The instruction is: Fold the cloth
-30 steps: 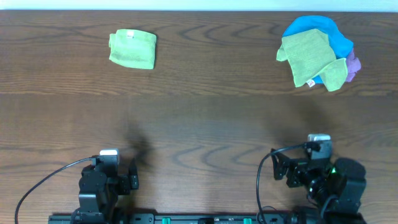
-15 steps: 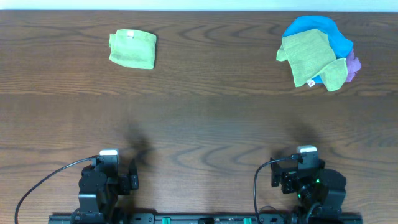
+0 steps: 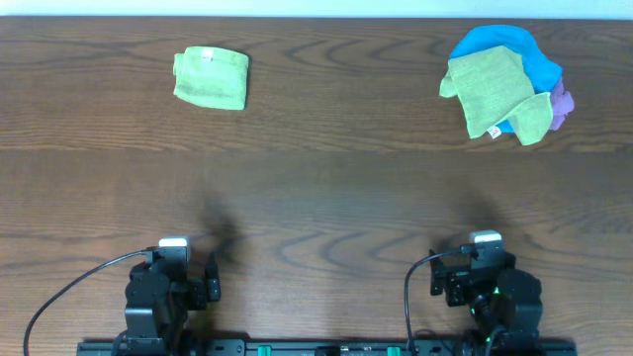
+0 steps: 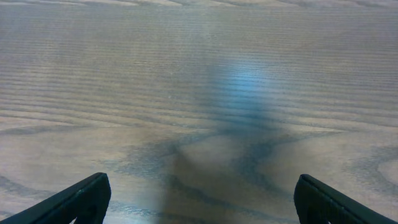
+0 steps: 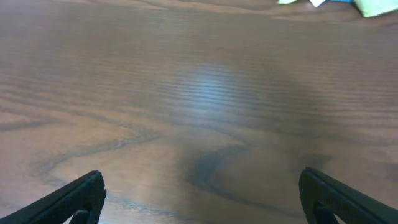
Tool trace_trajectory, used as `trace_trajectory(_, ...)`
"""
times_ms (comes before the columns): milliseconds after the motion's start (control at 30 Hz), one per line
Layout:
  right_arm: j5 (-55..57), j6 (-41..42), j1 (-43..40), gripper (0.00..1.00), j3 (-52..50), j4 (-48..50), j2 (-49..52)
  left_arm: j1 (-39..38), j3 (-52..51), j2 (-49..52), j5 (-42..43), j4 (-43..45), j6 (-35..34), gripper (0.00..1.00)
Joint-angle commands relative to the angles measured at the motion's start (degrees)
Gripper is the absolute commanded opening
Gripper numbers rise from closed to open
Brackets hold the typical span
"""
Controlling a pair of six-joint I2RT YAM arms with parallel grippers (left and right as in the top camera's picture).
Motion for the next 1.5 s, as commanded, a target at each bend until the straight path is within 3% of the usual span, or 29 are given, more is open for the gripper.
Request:
trace_trajectory(0,3.93,2.82,0.76,0.99,-0.76,-0.04,-0.59,0.13,-0.42,-0.59,-1.53,-3.43,2.1,0.95)
trace_trajectory(200,6.05,9.46,0.74,0.99,-0.76,-0.04,-0.59,0.13,-0.42,-0.57,-1.53,-3.43,2.1,0.95)
trace_trajectory(1467,6.05,9.4,0.74,0.99,-0.76,0.09,-0.57,0.13,-0.42,-0.57,-1.53,-3.45,2.1,0.95)
